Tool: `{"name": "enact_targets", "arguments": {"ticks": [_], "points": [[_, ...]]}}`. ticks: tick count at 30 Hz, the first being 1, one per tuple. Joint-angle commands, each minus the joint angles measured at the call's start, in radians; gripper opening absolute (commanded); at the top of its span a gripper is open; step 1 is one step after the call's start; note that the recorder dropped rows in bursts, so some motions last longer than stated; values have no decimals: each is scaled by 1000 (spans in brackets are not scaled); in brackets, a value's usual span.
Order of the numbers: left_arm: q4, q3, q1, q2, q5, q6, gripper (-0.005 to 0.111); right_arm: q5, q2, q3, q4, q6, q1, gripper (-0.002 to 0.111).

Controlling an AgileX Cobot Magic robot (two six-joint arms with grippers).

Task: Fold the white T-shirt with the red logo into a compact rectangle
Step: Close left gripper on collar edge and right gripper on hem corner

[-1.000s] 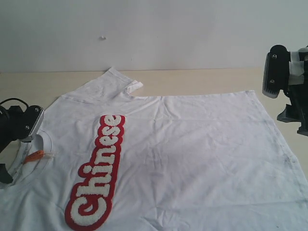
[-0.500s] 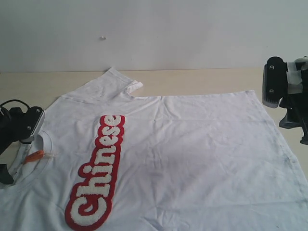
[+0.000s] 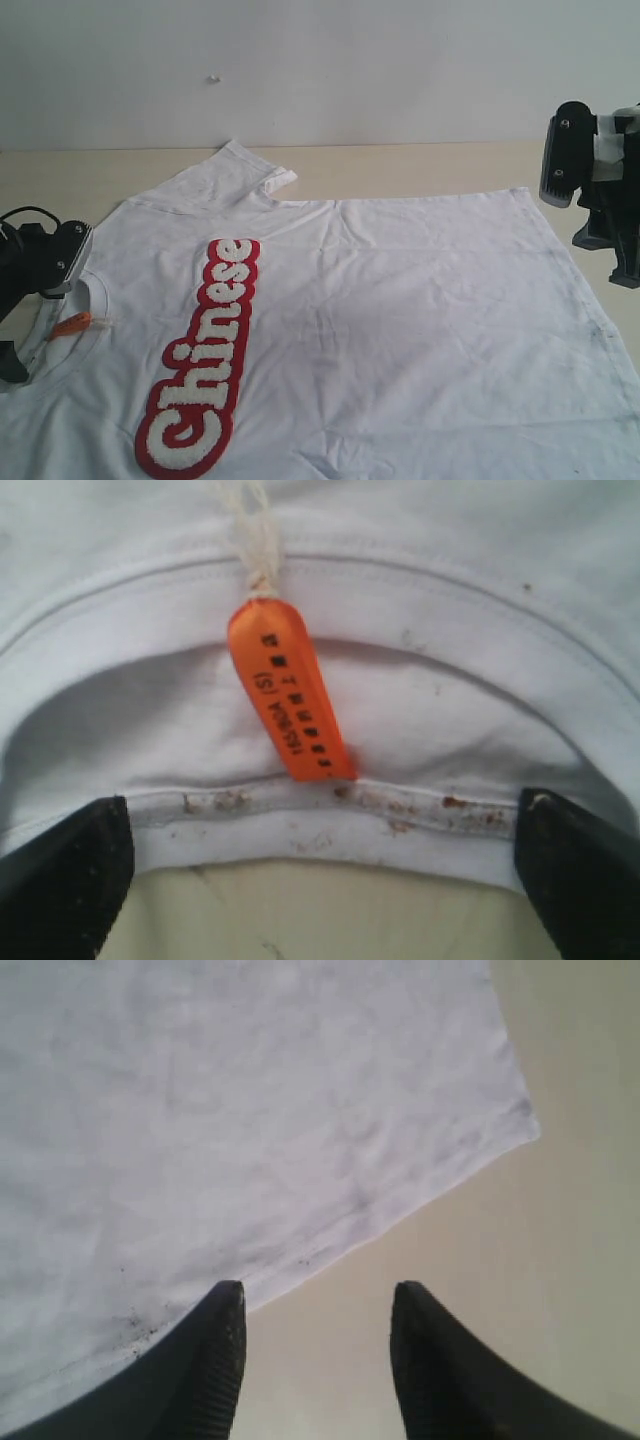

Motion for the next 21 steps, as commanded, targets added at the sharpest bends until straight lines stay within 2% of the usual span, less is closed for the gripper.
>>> {"name": "enact_targets", "arguments": {"ticks": [1, 7, 9, 11, 12, 14, 21], "points": [[3, 5, 0, 17, -10, -9, 105, -5, 10, 3, -4, -22, 2, 45], [3, 5, 0, 17, -10, -9, 105, 35, 10, 3, 16, -71, 2, 45], [3, 5, 0, 17, -10, -9, 105, 43, 10, 3, 64, -132, 2, 51], [3, 5, 0, 17, -10, -9, 105, 37, 8, 3, 112, -152, 2, 68], [3, 5, 0, 17, -10, -9, 105, 36, 8, 3, 112, -152, 2, 85], [3, 5, 0, 17, -10, -9, 105, 37, 8, 3, 111, -149, 2, 105], [-2, 5, 0, 17, -10, -9, 105, 213, 10, -3, 23, -151, 2, 105]]}}
